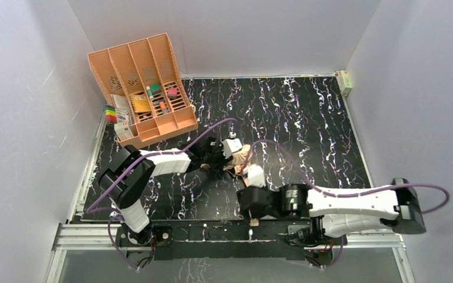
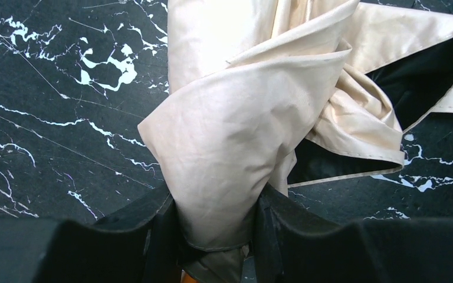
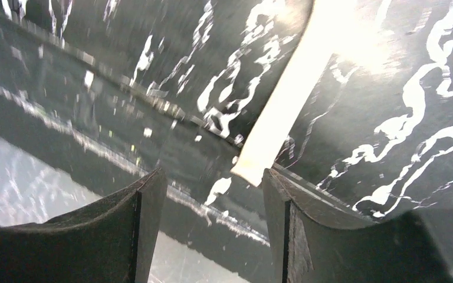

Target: Put away the umbrella

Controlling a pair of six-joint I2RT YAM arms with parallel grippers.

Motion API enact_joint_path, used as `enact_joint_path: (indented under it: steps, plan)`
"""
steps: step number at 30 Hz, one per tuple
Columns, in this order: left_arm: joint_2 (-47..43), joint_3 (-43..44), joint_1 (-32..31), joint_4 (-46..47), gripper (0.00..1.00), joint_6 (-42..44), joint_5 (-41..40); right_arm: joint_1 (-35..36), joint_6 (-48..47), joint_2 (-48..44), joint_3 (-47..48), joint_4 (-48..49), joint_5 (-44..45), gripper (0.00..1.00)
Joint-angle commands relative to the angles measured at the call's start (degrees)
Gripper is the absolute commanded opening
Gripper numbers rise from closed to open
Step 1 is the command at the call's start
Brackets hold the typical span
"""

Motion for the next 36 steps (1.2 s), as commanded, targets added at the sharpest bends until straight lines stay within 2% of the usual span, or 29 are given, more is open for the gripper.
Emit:
enact_joint_path:
  steps: [1, 4, 8, 13, 21, 22, 25, 30, 36]
  plan:
    - [-0.5, -3.3, -0.3, -1.2, 0.00, 2.6, -2.8, -13.0, -2.9, -7.8, -4.2, 4.0, -3.1, 0.68]
    - [-1.7, -4.7, -0.5, 0.5, 0.00, 3.5, -3.4, -26.9, -9.7, -9.9, -5.4, 7.5, -9.4, 0.70]
    - [-3.2, -7.0, -1.1, 2.9, 0.00, 5.4, -3.8, -42.6, -20.4, -7.2, -4.0, 13.4, -19.4, 0.76]
    - [-4.2, -8.6, -2.1, 4.8, 0.00, 9.1, -4.4, -56.2, -34.5, 0.4, 0.9, 21.2, -30.6, 0.89]
    - [-1.8, -7.7, -3.8, 7.6, 0.00, 13.3, -6.5, -58.5, -55.4, 12.4, 6.9, 35.8, -37.4, 0.88]
    - [-1.4, -7.8, -4.3, 8.1, 0.00, 14.0, -7.4, -59.1, -57.4, 13.4, 7.4, 36.9, -39.5, 0.88]
    - [-0.2, -8.7, -6.3, 10.0, 0.00, 16.8, -11.3, -63.2, -66.9, 17.0, 8.7, 38.2, -54.8, 0.87]
    - [1.2, -11.5, -9.7, 14.9, 0.00, 20.4, -17.9, -65.9, -81.3, 25.3, 16.0, 25.3, -71.9, 0.86]
    - [3.1, -14.1, -12.7, 20.1, 0.00, 25.3, -23.3, -65.9, -91.8, 34.9, 25.4, 13.2, -76.4, 0.88]
